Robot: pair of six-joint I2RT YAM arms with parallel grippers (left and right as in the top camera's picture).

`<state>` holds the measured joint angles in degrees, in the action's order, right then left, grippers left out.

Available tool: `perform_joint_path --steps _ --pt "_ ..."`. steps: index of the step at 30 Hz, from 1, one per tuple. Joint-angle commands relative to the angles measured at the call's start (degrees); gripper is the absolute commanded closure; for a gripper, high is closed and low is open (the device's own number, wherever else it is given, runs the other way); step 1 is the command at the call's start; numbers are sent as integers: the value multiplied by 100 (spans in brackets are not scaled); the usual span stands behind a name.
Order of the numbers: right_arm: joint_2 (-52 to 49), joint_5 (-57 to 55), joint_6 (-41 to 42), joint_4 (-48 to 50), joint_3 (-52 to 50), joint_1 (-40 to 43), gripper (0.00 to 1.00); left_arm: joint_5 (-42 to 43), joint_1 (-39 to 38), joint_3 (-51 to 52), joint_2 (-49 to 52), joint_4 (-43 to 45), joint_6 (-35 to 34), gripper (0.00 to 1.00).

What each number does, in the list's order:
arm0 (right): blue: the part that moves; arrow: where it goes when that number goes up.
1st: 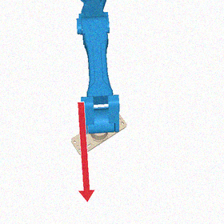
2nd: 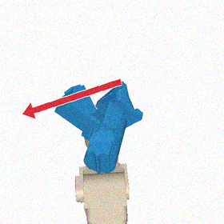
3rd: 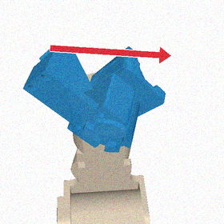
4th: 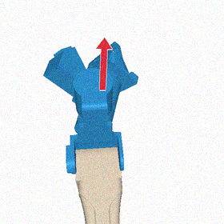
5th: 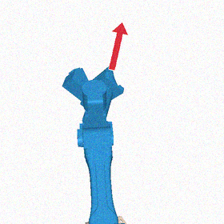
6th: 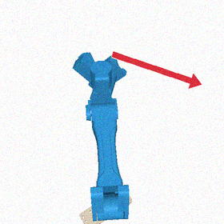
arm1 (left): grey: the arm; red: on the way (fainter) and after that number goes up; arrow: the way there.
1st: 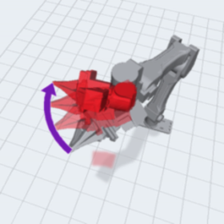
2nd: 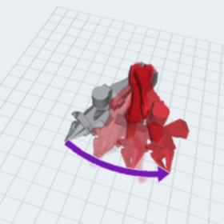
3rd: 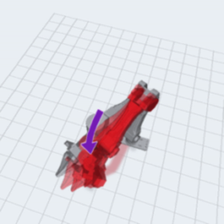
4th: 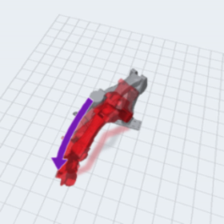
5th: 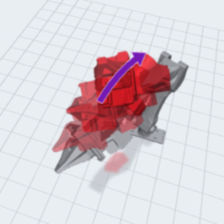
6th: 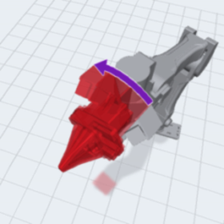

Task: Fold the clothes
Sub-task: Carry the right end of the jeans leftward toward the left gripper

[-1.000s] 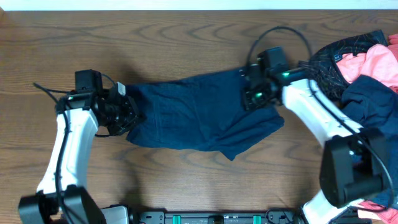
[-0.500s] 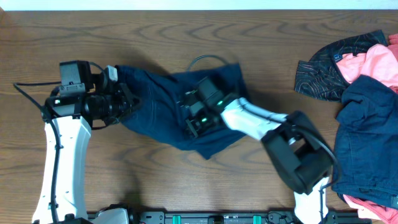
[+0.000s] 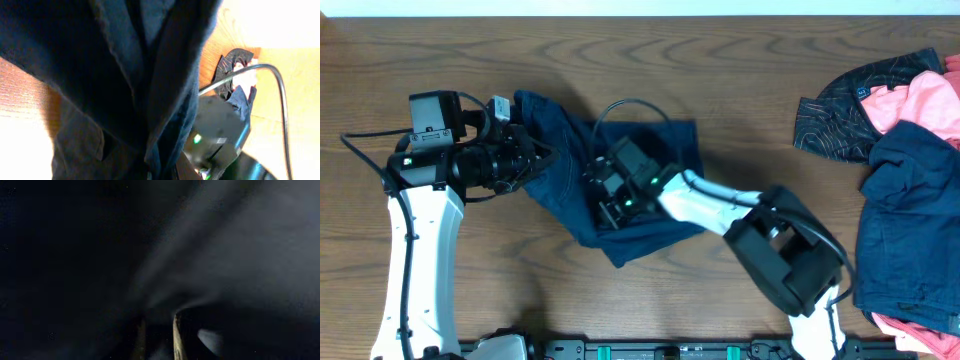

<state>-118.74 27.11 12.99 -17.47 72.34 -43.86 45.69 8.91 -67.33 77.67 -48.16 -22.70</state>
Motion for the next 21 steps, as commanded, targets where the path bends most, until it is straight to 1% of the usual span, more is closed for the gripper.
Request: perform_joint_path --steps 1,6,9,11,14,17,21 --pt "614 -407 -293 -595 238 621 78 94 13 -157 -107 31 -28 94" --pt "1163 -1279 -756 -1757 245 1423 77 76 13 -157 -107 46 -28 94" --pt "1165 -1714 -984 -2382 232 1851 78 76 13 -157 -105 85 -28 94" --pt "1099 -1943 -1038 -2605 138 2083 79 76 13 -157 -107 90 -28 94" --pt "984 -2004 -1097 -2575 -129 2343 80 74 13 -157 -105 96 -33 94" --pt "887 -2004 -1095 -2417 -400 2409 81 76 -22 -157 -105 168 -48 94" --pt "866 -1996 -1091 -2190 -702 2317 83 7 -380 -157 -96 516 -184 94"
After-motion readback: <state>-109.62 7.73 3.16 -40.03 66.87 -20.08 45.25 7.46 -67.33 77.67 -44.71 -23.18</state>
